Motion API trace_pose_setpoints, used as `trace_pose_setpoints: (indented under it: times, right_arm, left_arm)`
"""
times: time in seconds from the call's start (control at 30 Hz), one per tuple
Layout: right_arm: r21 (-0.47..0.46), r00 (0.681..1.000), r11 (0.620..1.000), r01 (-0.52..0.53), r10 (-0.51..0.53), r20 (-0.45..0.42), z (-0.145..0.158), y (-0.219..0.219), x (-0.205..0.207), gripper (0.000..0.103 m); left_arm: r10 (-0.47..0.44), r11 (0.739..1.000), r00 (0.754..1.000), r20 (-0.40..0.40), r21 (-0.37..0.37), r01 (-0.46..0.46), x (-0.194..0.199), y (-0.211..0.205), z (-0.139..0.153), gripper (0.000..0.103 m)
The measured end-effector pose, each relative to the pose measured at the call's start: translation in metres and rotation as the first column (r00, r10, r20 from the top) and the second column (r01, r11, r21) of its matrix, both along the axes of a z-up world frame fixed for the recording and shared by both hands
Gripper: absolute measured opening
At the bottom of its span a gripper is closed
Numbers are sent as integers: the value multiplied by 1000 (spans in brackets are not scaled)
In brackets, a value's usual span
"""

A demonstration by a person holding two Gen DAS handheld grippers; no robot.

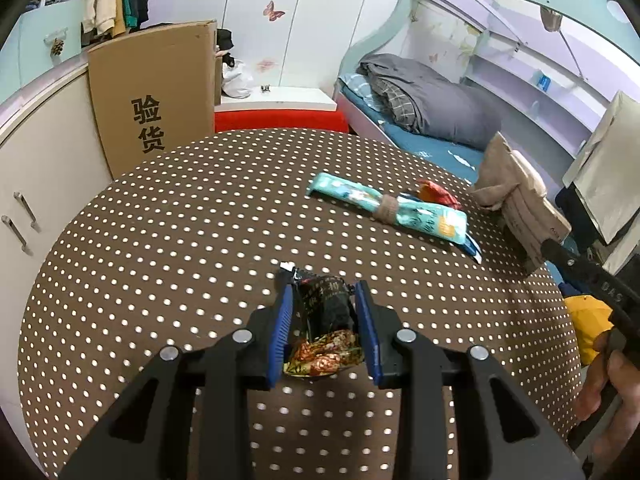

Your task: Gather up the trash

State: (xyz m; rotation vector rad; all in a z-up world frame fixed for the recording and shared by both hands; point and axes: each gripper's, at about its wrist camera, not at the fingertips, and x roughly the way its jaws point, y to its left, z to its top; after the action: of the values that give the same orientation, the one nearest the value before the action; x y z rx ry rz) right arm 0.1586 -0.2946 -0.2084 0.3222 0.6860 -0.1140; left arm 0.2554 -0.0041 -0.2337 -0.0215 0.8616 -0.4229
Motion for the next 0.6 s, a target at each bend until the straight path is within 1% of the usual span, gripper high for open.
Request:
trace_pose_setpoints:
  times: [0.03, 0.07, 0.1, 0.17, 0.23, 0.27, 0.3, 0.33, 0.37, 0.47, 0.5, 0.53, 0.57, 0.6]
  right_arm:
    - [-28, 1000, 1000, -6, 6, -9, -2, 1, 3, 49]
    - [-64, 1000, 998, -9, 8, -12, -5, 3, 5, 56]
    - [-117, 1000, 993, -19, 18, -17, -6, 7, 9, 56]
    - [-188, 998, 981, -50, 42, -48, -9, 11, 20, 56]
    - [-229, 997, 971, -74, 65, -44, -9, 15, 28, 56]
    - [-259, 996, 962, -83, 75, -41, -8, 17, 31, 52]
    - [-286, 994, 952, -110, 99, -51, -8, 21, 37, 28]
    - [-287, 991, 949, -132, 119, -63, -8, 23, 41, 29]
    - [-294, 990, 945, -141, 128, -65, -7, 24, 43, 24]
    - [-260, 989, 955, -145, 141, -33, 1, 20, 41, 12]
    - [-242, 990, 960, -142, 142, -18, 5, 17, 38, 9]
    - [-219, 989, 965, -143, 145, -8, 8, 14, 35, 8]
    - [-188, 989, 971, -147, 150, 4, 11, 11, 32, 7]
    - [-135, 987, 979, -155, 159, 22, 15, 5, 27, 7]
  left_arm:
    - [-3, 1000, 1000, -1, 1, 3, 0, -2, 0, 31]
    - [-6, 1000, 1000, -2, 2, 6, 0, -3, 0, 31]
    - [-7, 1000, 1000, -3, 3, 7, -1, -5, 0, 31]
    - [-8, 1000, 1000, -3, 6, 8, -2, -8, 0, 31]
    - [-7, 1000, 1000, -3, 9, 7, -3, -8, 0, 31]
    - [-6, 1000, 1000, -5, 10, 6, -3, -8, -1, 31]
    - [-6, 1000, 1000, -5, 12, 6, -2, -9, -1, 31]
    - [-6, 1000, 1000, -4, 14, 6, -3, -9, -1, 31]
    - [-6, 1000, 1000, -4, 14, 6, -3, -9, 0, 31]
    - [-10, 1000, 1000, 0, 4, 10, -6, -10, 3, 28]
    - [-14, 1000, 1000, 2, -2, 14, -7, -9, 5, 22]
    - [-19, 1000, 1000, 3, -9, 19, -8, -9, 7, 0]
    - [-26, 999, 1000, -5, -21, 26, -8, -9, 7, 0]
    - [-32, 999, 999, -9, -36, 32, -8, -9, 9, 0]
